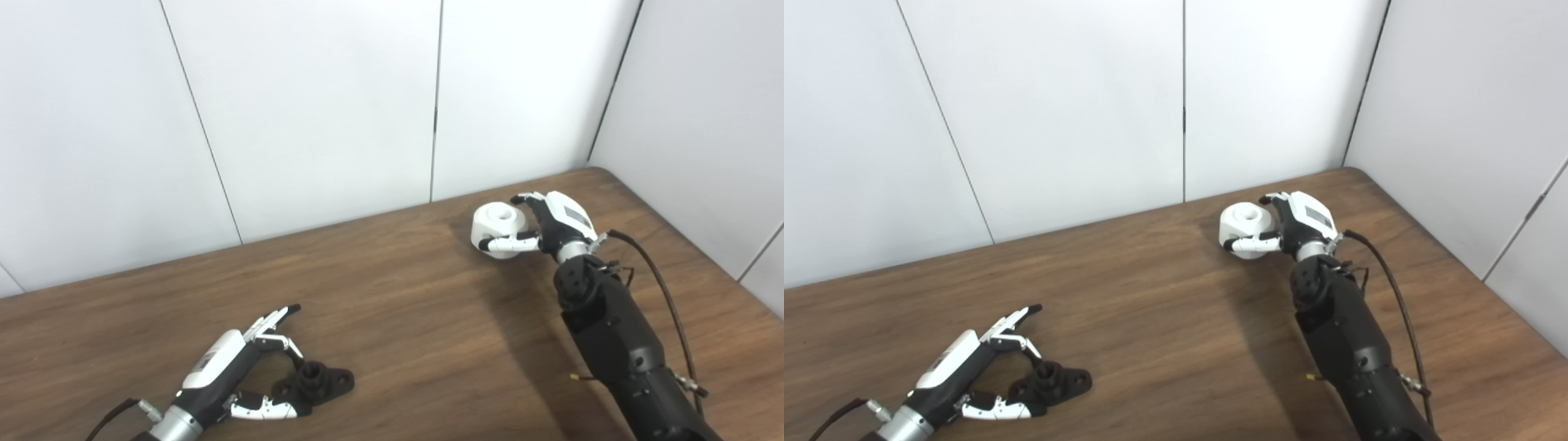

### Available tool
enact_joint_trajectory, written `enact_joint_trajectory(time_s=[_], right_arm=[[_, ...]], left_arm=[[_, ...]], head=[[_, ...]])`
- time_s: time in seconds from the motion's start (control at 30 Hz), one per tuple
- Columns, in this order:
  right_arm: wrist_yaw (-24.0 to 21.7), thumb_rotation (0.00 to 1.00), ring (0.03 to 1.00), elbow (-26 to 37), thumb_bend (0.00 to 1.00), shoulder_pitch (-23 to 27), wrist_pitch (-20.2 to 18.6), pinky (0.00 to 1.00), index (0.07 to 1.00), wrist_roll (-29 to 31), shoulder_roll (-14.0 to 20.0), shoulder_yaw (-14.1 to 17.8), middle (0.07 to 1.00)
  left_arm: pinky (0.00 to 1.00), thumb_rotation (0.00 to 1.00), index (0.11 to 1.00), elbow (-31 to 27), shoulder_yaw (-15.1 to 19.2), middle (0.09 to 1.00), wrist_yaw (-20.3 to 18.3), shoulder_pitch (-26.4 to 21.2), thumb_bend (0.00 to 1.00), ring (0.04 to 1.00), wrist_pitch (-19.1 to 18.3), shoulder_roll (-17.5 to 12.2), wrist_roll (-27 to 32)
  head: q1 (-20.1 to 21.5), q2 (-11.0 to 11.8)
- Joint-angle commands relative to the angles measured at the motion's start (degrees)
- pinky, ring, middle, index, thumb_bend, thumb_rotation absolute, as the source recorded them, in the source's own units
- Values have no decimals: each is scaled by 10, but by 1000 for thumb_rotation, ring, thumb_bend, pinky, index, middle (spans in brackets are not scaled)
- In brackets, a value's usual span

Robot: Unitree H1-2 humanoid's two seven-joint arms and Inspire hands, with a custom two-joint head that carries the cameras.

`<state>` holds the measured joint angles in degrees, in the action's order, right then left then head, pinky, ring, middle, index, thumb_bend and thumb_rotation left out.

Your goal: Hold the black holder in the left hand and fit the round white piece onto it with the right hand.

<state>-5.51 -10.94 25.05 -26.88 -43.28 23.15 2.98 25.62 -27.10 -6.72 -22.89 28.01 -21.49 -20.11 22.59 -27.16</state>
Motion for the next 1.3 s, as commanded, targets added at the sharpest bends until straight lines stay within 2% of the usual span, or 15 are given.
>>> enact_joint_trajectory(time_s=[0.0, 0.3, 0.7, 0.8, 0.9, 0.93, 0.97, 1.0, 1.13, 1.27], right_arm=[[20, 507, 861, 5, 895, 29, 0, 710, 824, -3, 10, 1, 933], [46, 481, 846, -4, 888, 29, 1, 698, 795, 4, 6, -8, 911], [100, 369, 807, -24, 847, 27, 5, 692, 709, 5, 7, -28, 861], [128, 280, 776, -35, 792, 28, 6, 663, 662, 1, 2, -31, 829], [178, 179, 744, -56, 753, 31, 22, 642, 596, 4, -7, -30, 787], [198, 159, 733, -68, 638, 32, 31, 641, 542, 5, -10, -31, 764], [211, 146, 725, -75, 566, 33, 37, 647, 508, 6, -11, -33, 743], [224, 141, 722, -84, 542, 34, 43, 649, 496, 8, -13, -34, 736], [264, 136, 713, -112, 517, 39, 48, 696, 484, 12, -22, -40, 709], [290, 138, 695, -136, 516, 45, 47, 681, 484, 16, -27, -45, 695]], left_arm=[[1000, 58, 483, 44, -6, 997, -25, 44, 524, 1000, -12, -19, -21], [1000, 57, 484, 43, -8, 998, -24, 43, 524, 1000, -12, -20, -23], [1000, 57, 483, 40, -7, 998, -26, 47, 523, 1000, -11, -22, -17], [1000, 58, 483, 39, -7, 999, -27, 47, 523, 1000, -11, -22, -17], [1000, 58, 483, 39, -9, 998, -24, 48, 523, 1000, -11, -23, -18], [1000, 59, 483, 38, -10, 998, -22, 48, 523, 1000, -11, -24, -20], [1000, 59, 483, 38, -11, 996, -20, 48, 524, 1000, -11, -24, -21], [1000, 59, 483, 37, -11, 995, -19, 49, 523, 1000, -11, -24, -23], [1000, 58, 483, 37, -11, 995, -19, 50, 524, 1000, -11, -23, -25], [1000, 58, 483, 37, -12, 995, -19, 51, 524, 1000, -11, -22, -25]], head=[[-1, -1], [-2, -2], [-5, -5], [-5, -5], [-7, -5], [-8, -5], [-9, -4], [-9, -5], [-11, -5], [-11, -5]])
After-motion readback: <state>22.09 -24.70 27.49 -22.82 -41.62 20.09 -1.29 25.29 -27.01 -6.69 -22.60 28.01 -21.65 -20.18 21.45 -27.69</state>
